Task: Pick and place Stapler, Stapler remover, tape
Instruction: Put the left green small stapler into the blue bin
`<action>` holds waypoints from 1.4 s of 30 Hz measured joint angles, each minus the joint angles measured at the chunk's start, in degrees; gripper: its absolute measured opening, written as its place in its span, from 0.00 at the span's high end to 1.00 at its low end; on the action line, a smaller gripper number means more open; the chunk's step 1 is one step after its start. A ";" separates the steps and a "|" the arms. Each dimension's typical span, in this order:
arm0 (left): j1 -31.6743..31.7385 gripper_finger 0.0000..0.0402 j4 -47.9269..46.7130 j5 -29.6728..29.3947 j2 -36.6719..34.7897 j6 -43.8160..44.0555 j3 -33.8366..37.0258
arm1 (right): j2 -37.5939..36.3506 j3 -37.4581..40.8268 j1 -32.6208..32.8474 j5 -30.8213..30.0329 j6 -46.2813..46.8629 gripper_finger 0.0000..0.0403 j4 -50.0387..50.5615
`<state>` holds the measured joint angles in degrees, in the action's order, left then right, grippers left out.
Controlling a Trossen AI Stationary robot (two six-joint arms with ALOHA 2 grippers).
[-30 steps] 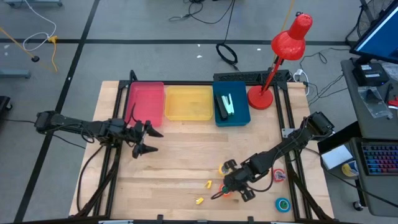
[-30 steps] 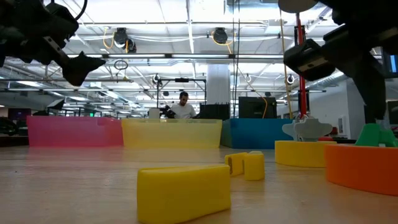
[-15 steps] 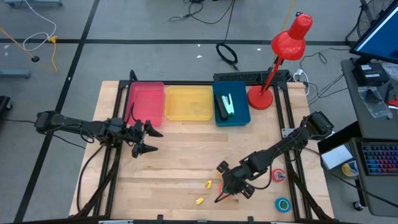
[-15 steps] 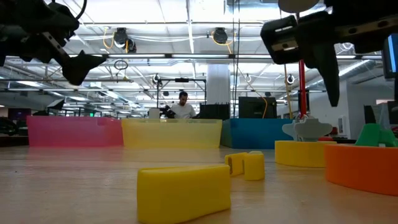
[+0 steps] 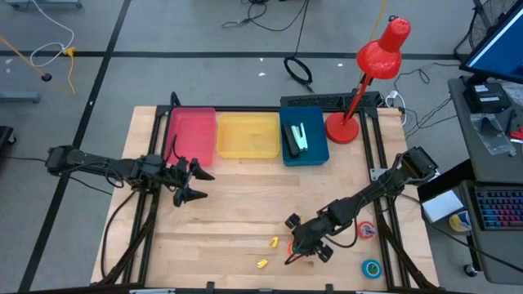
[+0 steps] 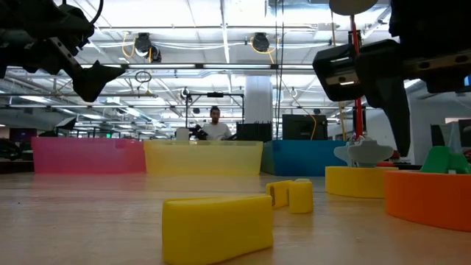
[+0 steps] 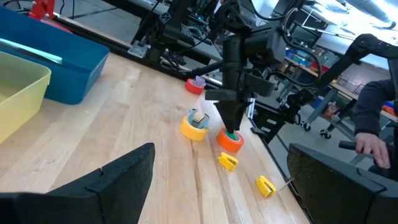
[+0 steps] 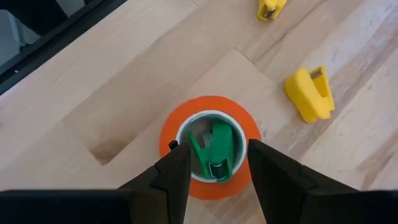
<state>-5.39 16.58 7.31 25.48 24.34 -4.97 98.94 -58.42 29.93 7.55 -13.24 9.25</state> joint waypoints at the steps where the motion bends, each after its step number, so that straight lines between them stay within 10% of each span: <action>1: 0.00 0.10 0.00 0.00 0.02 -0.02 0.00 | 0.00 0.07 0.00 -0.02 0.00 0.63 -0.10; 42: 0.00 0.10 -0.07 -4.44 0.02 -0.48 0.00 | -0.21 4.46 0.20 -4.75 -3.91 0.88 -4.64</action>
<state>-5.39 16.51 2.87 25.50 23.86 -4.97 98.73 -53.95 30.13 2.80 -17.15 4.61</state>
